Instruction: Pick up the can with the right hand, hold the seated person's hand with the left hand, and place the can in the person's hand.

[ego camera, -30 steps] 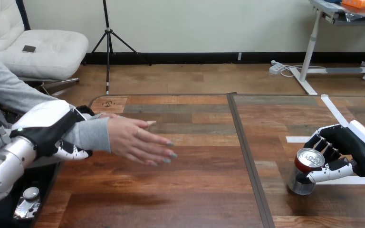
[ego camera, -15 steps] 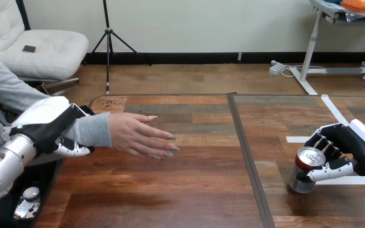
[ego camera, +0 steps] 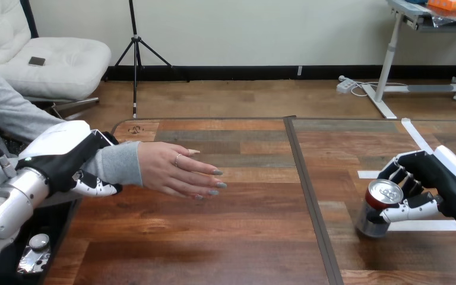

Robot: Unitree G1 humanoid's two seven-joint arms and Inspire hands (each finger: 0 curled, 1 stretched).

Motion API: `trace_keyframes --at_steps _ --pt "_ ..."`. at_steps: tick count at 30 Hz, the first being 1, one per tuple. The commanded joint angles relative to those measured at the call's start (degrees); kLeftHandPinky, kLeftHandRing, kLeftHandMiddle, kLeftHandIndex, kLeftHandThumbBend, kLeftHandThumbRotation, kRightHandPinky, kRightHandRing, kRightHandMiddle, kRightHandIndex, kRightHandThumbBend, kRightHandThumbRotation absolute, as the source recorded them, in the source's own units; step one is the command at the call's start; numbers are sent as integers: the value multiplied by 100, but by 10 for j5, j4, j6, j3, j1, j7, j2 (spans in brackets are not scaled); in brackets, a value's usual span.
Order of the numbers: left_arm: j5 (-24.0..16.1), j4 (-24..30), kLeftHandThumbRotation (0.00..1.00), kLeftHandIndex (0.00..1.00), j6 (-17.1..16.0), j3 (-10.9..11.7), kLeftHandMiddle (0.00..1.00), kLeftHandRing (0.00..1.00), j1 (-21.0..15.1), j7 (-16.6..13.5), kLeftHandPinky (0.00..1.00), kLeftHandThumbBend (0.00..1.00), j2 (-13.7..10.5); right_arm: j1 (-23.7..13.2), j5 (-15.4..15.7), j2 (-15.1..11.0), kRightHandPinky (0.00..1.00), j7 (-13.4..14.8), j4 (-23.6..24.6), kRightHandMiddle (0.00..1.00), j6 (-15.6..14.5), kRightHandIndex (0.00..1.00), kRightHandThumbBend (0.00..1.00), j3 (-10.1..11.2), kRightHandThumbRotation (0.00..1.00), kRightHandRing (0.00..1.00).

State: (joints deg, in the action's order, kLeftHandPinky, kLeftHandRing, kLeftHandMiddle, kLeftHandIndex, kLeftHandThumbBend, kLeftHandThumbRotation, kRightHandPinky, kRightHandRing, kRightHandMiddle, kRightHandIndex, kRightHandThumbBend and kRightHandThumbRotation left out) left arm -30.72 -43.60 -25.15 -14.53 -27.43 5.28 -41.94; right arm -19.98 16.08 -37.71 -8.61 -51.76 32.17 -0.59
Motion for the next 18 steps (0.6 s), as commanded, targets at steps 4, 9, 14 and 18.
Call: trace_keyframes --at_steps 4,9,14,18 --pt "35 58 0 22 2 29 20 14 -45 -14 9 31 37 -67 -2 23 31 25 41 39 10 44 76 -2 0 34" --pt "44 65 0 23 9 28 20 14 -47 -4 9 28 46 -71 -4 33 32 25 49 40 2 44 76 -4 0 35" --pt "51 80 0 23 24 28 20 14 -46 12 9 27 50 -74 -1 39 32 23 57 40 -7 44 76 -7 0 35" --pt "51 91 0 23 34 29 21 14 -44 16 9 27 54 -78 1 42 32 26 60 40 -12 44 76 -11 0 35"
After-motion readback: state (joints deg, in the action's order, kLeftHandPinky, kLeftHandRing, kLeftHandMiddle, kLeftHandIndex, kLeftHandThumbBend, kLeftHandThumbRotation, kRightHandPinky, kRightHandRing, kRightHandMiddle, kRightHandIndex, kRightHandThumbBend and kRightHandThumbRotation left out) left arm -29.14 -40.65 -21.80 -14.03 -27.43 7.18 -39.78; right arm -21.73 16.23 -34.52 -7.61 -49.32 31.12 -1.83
